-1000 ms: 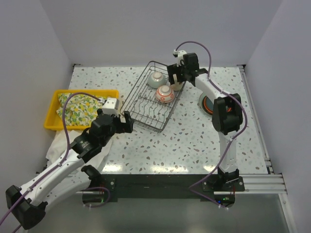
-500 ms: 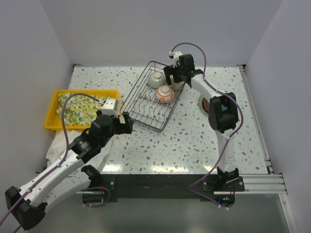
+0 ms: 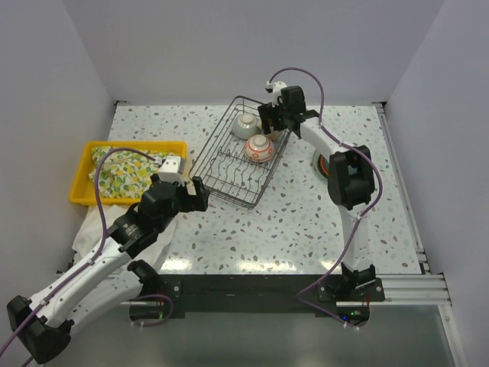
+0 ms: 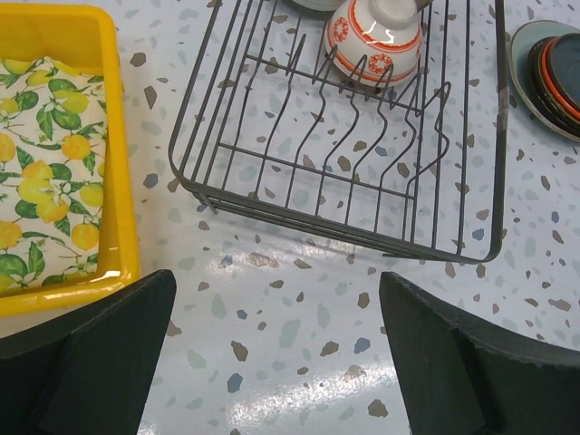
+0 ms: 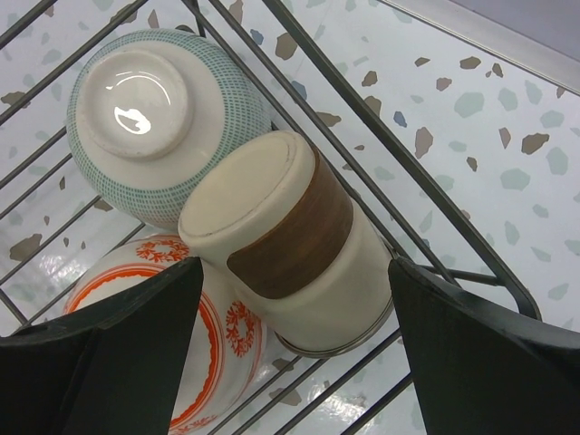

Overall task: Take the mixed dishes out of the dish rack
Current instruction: Pick up the cup from the dish rack.

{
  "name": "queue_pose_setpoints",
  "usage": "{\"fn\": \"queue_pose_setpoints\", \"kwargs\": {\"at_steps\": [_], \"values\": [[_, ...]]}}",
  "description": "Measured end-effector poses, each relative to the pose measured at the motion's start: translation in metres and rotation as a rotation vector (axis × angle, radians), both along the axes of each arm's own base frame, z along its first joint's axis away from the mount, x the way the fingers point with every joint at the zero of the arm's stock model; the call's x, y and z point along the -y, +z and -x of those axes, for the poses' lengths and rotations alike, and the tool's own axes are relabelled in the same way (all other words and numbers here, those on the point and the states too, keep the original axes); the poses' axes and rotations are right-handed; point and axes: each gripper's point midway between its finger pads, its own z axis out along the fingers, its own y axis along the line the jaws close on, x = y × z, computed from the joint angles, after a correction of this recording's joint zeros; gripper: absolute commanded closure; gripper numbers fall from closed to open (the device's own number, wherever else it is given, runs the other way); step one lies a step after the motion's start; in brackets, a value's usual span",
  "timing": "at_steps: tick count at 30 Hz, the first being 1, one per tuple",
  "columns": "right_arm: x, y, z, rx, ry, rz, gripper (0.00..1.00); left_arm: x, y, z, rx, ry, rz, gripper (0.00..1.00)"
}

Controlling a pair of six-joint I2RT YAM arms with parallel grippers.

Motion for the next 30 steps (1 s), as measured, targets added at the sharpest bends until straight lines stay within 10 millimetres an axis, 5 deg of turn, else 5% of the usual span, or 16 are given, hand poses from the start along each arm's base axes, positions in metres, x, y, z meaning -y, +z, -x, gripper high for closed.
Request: {"fn": "queue_pose_setpoints", "kwargs": {"at_steps": [19,23,30], "values": [[-0.012,-0.016,-0.006,0.020,0.105,0.064,0.13,-0.003,-0.005,0.008,-0.031,-0.006,0.001,0.00],[-0.013,-0.016,-0.007,0.032,0.123,0.080,0.23,-0.003,-0.007,0.010,-0.040,-0.003,0.002,0.00],[-0.013,-0.015,-0.009,0.043,0.130,0.088,0.59,-0.003,-0.010,0.010,-0.053,-0.003,-0.008,0.00]]}}
